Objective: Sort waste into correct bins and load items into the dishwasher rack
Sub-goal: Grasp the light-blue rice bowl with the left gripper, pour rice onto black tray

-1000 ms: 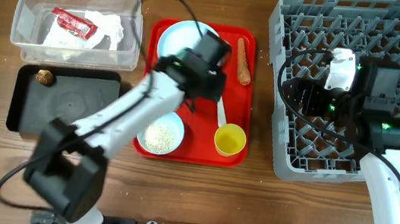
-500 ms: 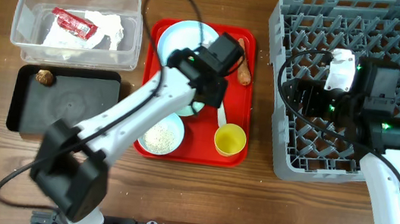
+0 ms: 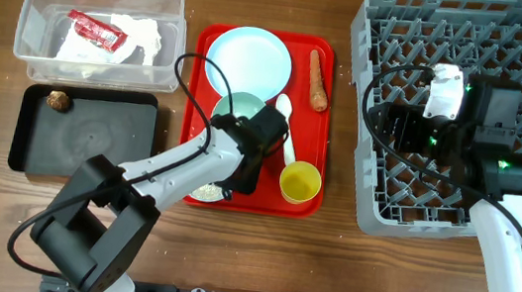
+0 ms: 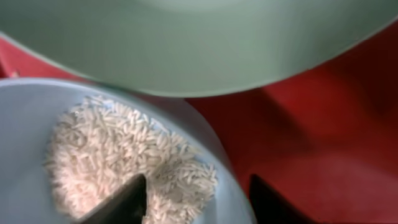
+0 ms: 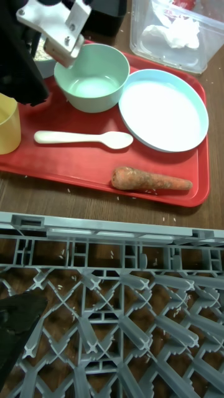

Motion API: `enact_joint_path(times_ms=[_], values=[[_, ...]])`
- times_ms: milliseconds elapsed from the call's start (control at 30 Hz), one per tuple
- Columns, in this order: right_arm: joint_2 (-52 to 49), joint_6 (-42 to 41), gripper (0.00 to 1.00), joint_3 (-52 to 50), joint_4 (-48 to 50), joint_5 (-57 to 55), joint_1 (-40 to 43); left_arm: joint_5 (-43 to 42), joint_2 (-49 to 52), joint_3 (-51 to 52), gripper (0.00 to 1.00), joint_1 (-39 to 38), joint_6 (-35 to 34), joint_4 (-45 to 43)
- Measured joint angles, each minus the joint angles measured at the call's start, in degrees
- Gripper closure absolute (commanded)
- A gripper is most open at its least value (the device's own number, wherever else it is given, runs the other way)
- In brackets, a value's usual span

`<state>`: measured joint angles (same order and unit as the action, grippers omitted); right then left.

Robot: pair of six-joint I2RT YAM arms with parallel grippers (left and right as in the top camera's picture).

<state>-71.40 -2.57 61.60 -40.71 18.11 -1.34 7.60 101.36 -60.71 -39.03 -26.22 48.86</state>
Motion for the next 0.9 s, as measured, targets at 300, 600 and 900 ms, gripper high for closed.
enact_joint_path(times_ms=[300,600,900], values=[[0.0,0.0,0.00,0.0,0.0,0.0,0.0,-0.9,-0.4,-1.1,0.96,0.1,-1.6,4.0],[0.0,0.0,0.00,0.0,0.0,0.0,0.0,-10.7,-13.3,-9.6,0.96,21.7,-1.3,9.1],[0.0,0.0,0.00,0.0,0.0,-0.1,0.0,-31.4,-12.3,-9.6,0.96,56.0,13.1,2.8]])
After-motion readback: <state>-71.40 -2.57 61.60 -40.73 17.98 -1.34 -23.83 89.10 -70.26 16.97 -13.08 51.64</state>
